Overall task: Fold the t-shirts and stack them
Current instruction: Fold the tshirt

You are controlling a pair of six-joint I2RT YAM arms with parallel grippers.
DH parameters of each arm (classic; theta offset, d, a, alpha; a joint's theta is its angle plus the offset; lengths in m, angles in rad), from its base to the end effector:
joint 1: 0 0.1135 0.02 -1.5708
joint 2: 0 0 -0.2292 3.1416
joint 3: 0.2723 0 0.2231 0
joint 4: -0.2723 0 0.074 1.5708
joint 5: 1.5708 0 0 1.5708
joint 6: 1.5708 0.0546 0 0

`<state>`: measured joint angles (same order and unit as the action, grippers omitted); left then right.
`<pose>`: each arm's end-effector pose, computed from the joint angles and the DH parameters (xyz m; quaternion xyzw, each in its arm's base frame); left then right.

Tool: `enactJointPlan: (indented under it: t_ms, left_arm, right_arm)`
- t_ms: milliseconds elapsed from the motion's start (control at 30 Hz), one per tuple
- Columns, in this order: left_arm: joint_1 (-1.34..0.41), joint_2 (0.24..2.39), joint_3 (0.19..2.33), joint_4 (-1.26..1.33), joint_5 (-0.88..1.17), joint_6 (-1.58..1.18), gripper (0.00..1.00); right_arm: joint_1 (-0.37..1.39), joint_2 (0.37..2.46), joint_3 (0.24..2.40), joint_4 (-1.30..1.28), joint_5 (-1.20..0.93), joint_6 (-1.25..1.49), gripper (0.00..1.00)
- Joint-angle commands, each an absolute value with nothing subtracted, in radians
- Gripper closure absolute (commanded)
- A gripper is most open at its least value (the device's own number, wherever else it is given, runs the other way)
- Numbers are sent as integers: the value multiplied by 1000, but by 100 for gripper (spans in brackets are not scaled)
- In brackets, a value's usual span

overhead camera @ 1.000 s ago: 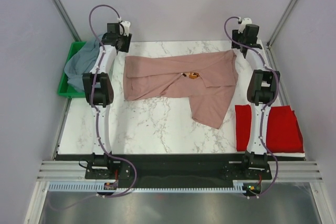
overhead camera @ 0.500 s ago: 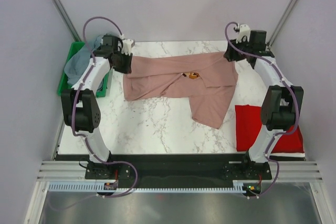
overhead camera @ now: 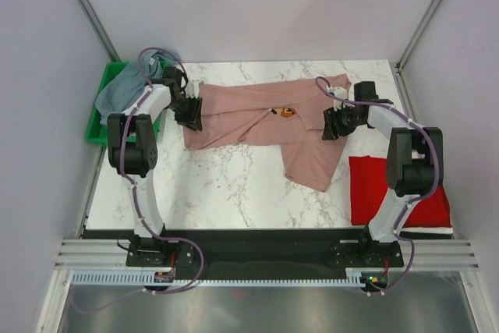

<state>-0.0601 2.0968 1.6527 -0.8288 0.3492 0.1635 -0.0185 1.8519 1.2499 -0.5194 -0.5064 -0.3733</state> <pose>0.3898 -0.0422 0.1538 0.1343 0.9649 -0.1640 0.1548 0.3480 0.0200 0.1518 -0.2215 0.9191 0.1975 0.2591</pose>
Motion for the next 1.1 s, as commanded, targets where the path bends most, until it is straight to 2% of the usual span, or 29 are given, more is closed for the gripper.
enactJointPlan:
  t_ms: [0,333,600,967,1067]
  left_arm:
    - [-51,2132,1727,-824,370,135,62]
    - [-43,2212,1805,-825,354,143,71]
    - [-32,2201,1787,-825,313,144,78]
    - [-20,2214,1790,-834,345,138,77]
    - [-20,2226,1801,-839,356,138,74]
  right_arm:
    - [-12,1796,1255,-528,-515,-440,45]
    - [-11,1807,1233,-528,-485,-460,45]
    - [-11,1778,1197,-515,-486,-453,45]
    - [-11,1778,1181,-495,-495,-433,45]
    - [-9,1781,1190,-495,-492,-431,44]
